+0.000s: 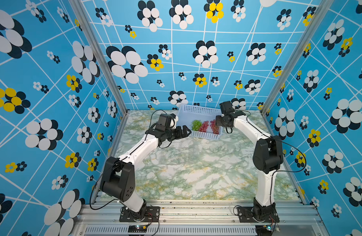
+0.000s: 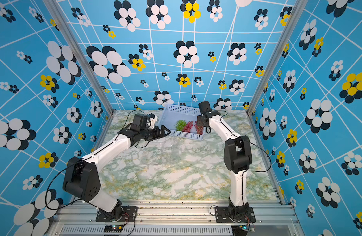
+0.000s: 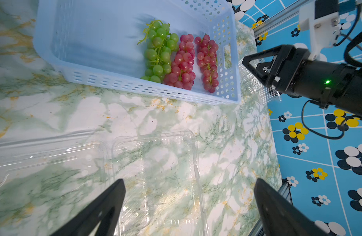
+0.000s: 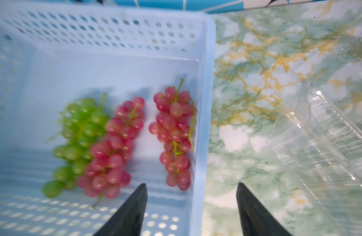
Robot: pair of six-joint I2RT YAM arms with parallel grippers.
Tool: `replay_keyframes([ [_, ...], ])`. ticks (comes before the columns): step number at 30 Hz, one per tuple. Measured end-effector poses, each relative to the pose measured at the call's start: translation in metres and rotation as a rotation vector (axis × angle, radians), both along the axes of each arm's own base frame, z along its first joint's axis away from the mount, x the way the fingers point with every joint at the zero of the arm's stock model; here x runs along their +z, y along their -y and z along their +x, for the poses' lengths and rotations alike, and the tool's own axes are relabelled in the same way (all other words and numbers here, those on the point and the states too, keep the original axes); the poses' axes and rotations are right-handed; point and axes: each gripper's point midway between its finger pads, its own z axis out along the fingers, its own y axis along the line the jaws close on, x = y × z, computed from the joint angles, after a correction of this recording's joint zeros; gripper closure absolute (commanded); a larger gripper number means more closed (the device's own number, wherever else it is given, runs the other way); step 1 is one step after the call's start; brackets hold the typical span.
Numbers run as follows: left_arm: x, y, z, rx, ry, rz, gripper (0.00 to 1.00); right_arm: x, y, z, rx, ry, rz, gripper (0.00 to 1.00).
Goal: Pack grapes into containers
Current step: Move the basket to the center of the board, then pick up the grape from the basket.
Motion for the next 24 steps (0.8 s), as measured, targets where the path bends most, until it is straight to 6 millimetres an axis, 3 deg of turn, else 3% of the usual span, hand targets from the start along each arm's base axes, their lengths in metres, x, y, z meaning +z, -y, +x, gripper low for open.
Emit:
replay_keyframes([
  [4, 0.004, -0.001, 0.003, -0.003, 0.01, 0.018, 0.0, 0.042, -0.03, 0.022, 0.049, 0.096, 0.096, 0.15],
  [7, 0.009, 0.0, 0.011, -0.007, 0.021, 0.041, 0.01, 0.054, -0.057, 0.039, 0.097, 0.134, 0.149, 0.1],
  [10, 0.013, 0.0, 0.021, -0.007, 0.032, 0.063, 0.0, 0.043, -0.083, 0.053, 0.143, 0.121, 0.179, 0.08],
  [14, 0.017, 0.004, 0.043, -0.008, 0.03, 0.089, 0.0, 0.004, -0.103, 0.059, 0.162, 0.042, 0.204, 0.03],
  [18, 0.012, 0.012, 0.073, -0.026, 0.028, 0.12, 0.0, -0.017, -0.098, 0.052, 0.145, -0.037, 0.207, 0.01],
  [24, -0.021, 0.021, 0.117, -0.062, 0.016, 0.225, 0.04, -0.011, -0.083, 0.057, 0.135, -0.04, 0.24, 0.01],
])
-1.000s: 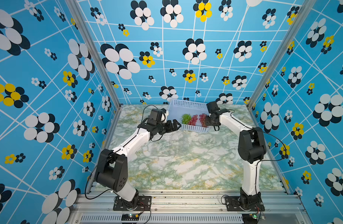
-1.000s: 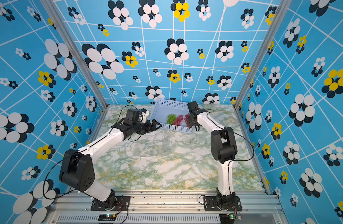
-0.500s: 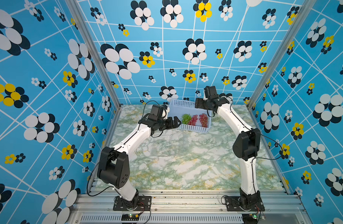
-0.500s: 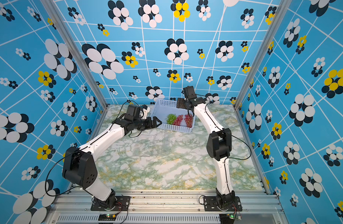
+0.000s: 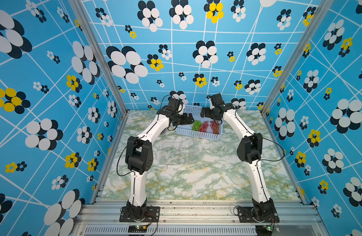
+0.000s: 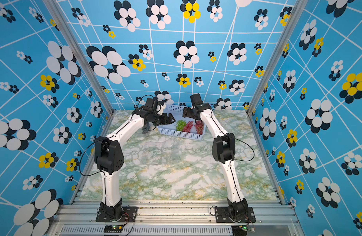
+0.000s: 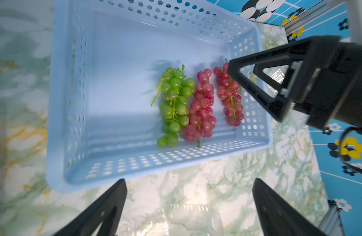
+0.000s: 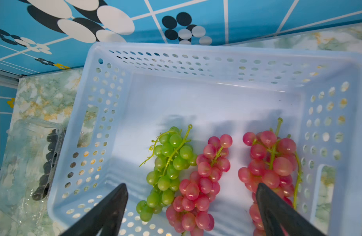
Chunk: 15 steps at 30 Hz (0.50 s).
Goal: Pack grapes into containers
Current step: Pick up the grape from the basket.
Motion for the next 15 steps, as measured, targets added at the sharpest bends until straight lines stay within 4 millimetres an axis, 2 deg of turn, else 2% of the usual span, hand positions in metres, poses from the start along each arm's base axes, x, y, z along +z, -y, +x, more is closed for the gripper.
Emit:
replay_keyframes([
  [4, -0.031, 0.001, 0.026, -0.012, -0.003, 0.076, 0.06, -0.002, 0.004, -0.002, 0.009, -0.025, 0.023, 0.01],
  [9, -0.071, 0.005, 0.047, -0.021, -0.018, 0.137, 0.09, -0.001, -0.011, -0.009, 0.067, -0.047, 0.088, 0.01],
  [12, -0.085, 0.01, 0.055, -0.027, -0.012, 0.153, 0.12, -0.004, -0.018, -0.014, 0.096, -0.06, 0.117, 0.01],
  [15, -0.089, 0.02, 0.06, -0.042, 0.004, 0.154, 0.14, -0.011, -0.02, -0.021, 0.116, -0.08, 0.127, 0.01],
])
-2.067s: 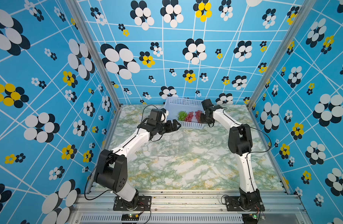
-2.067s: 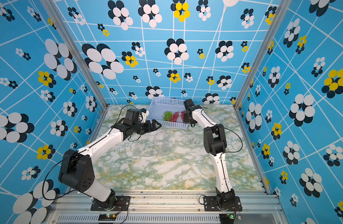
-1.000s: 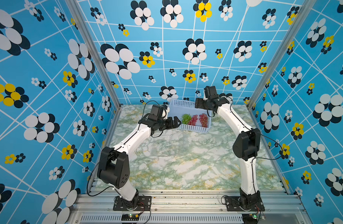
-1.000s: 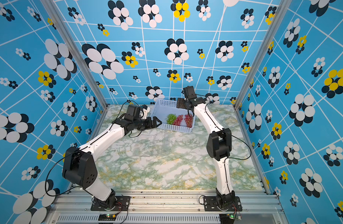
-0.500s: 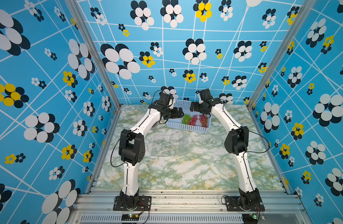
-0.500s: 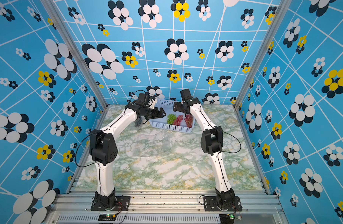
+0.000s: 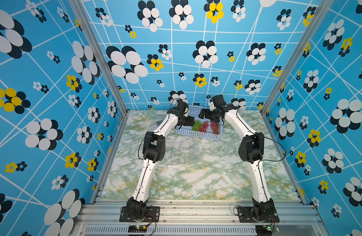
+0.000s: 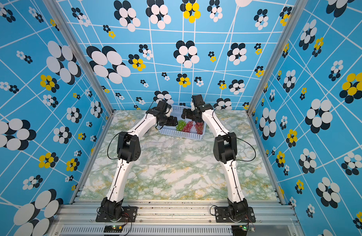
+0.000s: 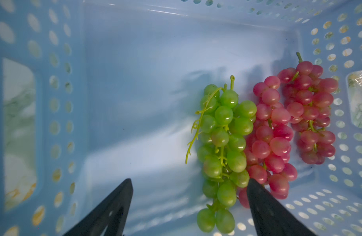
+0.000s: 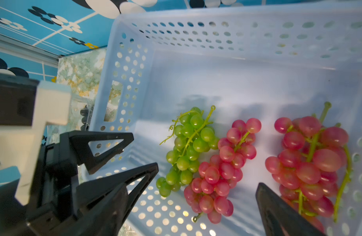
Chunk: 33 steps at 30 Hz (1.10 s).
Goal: Pack grapes into containers
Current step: Pick up the grape from the basket.
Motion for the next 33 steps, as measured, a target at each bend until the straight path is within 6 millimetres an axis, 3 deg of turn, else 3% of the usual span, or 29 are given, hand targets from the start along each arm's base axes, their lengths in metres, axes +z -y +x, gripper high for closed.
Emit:
replay_keyframes([
  [7, 0.002, 0.021, 0.017, -0.014, 0.071, -0.029, 0.3, -0.007, -0.001, -0.007, 0.023, -0.007, 0.01, 0.01],
  [9, -0.002, 0.023, 0.022, -0.007, 0.081, -0.035, 0.31, -0.006, -0.002, -0.006, 0.025, -0.001, 0.018, 0.01],
  [12, -0.013, 0.023, 0.029, 0.017, 0.076, -0.051, 0.41, -0.002, -0.001, -0.005, 0.027, 0.01, 0.031, 0.01],
  [19, -0.034, 0.011, 0.041, 0.09, 0.036, -0.106, 0.43, -0.003, 0.006, 0.0, 0.018, 0.018, 0.046, 0.01],
  [24, -0.03, 0.006, 0.048, 0.123, 0.03, -0.15, 0.47, -0.003, 0.008, 0.001, 0.016, 0.019, 0.052, 0.01],
  [33, -0.023, 0.019, 0.053, 0.12, 0.03, -0.249, 0.49, -0.004, 0.007, 0.0, 0.017, 0.014, 0.064, 0.02],
])
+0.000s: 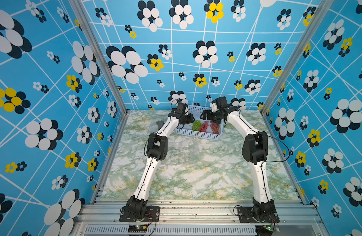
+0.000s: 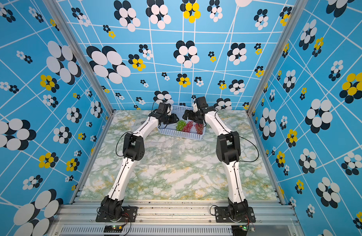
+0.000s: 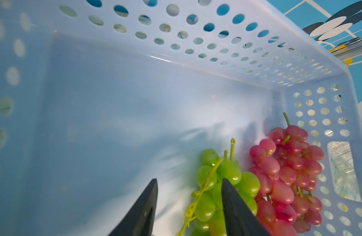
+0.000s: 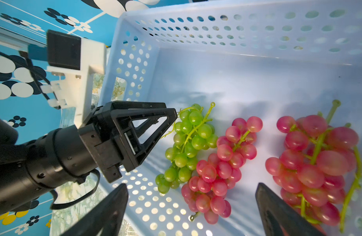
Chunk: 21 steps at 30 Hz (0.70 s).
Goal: Pack grapes into containers
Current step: Pick up the grape from the basket.
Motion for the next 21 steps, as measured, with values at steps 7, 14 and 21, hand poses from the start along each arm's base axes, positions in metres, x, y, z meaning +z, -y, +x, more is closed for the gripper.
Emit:
replay_keyframes([
  [7, -0.014, 0.002, 0.0, 0.005, -0.027, -0.02, 0.52, -0.001, -0.001, 0.0, -0.005, -0.008, 0.023, 0.02],
  [14, -0.012, 0.004, 0.001, 0.011, -0.027, -0.04, 0.56, -0.004, 0.0, 0.0, -0.007, -0.015, 0.026, 0.02],
  [21, -0.01, 0.01, -0.002, -0.013, -0.036, -0.075, 0.66, -0.004, 0.0, 0.0, -0.015, -0.02, 0.032, 0.02],
])
